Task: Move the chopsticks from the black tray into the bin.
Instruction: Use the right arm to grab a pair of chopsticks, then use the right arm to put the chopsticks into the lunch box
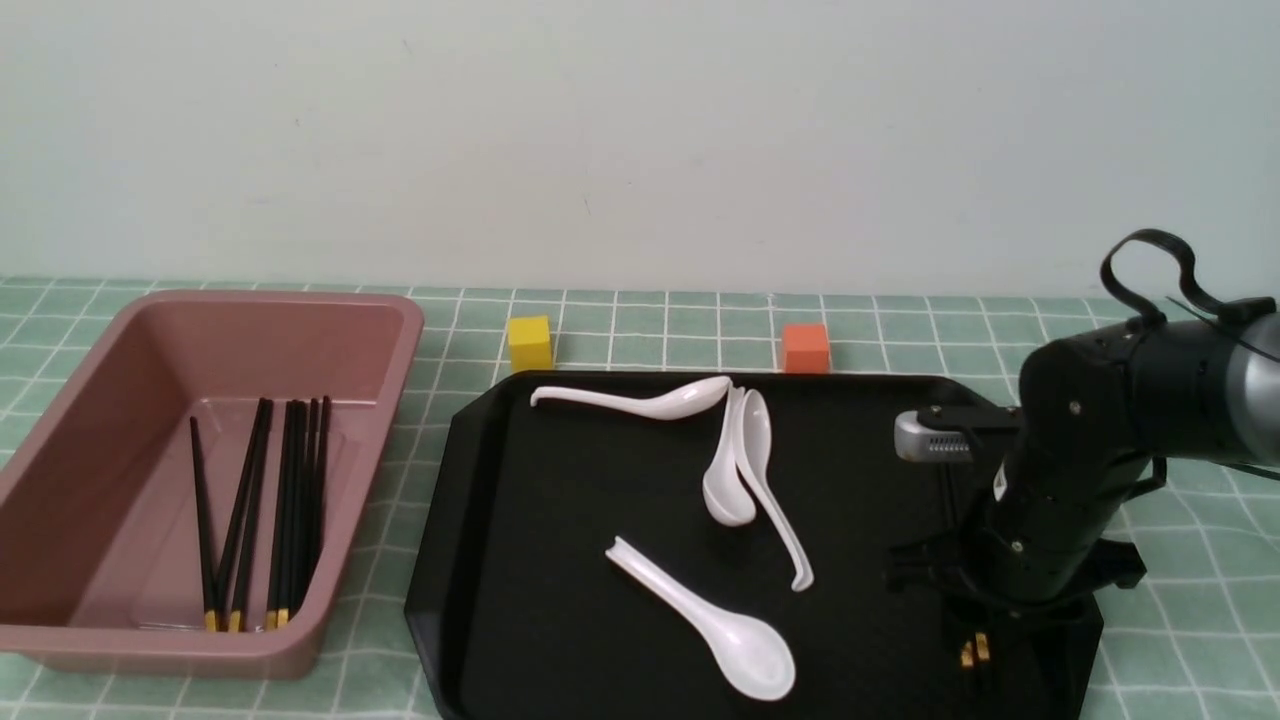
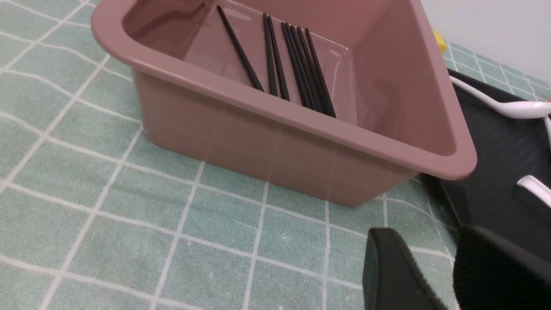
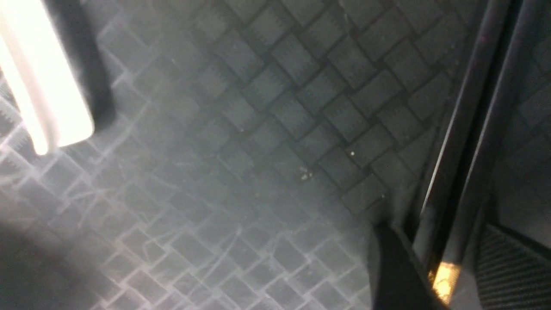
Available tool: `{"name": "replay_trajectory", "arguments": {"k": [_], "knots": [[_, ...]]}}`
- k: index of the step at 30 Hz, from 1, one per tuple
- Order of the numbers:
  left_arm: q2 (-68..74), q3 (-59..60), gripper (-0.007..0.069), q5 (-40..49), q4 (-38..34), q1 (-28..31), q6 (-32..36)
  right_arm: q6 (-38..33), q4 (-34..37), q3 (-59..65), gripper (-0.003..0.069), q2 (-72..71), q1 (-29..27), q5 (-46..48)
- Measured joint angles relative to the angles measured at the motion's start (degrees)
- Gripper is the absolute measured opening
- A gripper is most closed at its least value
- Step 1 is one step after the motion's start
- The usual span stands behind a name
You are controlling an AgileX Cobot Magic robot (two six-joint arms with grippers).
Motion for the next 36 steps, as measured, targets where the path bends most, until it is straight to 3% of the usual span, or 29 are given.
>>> {"name": "replay_trajectory", "arguments": {"k": [7,15,22,26,30,33,36], "knots": [[0.00,0.00,0.0239,0.00,0.00,0.00,0.00,0.00,-0.59,-0.35,0.0150,0.23,0.00,0.31],[0.00,0.00,0.0239,0.00,0.00,0.00,0.02,-0.07,-0.21,-0.45,0.0147,-0.13,0.00,2.32],[0.00,0.00,0.0239,0.00,0.00,0.00,0.02,-3.03,1.45,-0.80,0.0147,-7.73,0.00,10.72],[0.00,0.00,0.0239,0.00,0.00,0.00,0.02,-7.08,8.44,-4.39,0.0147,-13.83,0.00,16.18],[0.00,0.00,0.0239,0.00,0.00,0.00,0.02,-13.92,20.81,-9.03,0.0147,-17.23,0.98,16.66],[0.00,0.00,0.0239,0.00,0.00,0.00,0.02,-19.33,30.69,-14.67,0.0147,-17.03,5.72,14.97],[0.00,0.00,0.0239,0.00,0.00,0.00,0.02,-20.40,33.63,-19.13,0.0147,-14.55,10.98,13.07]]}}
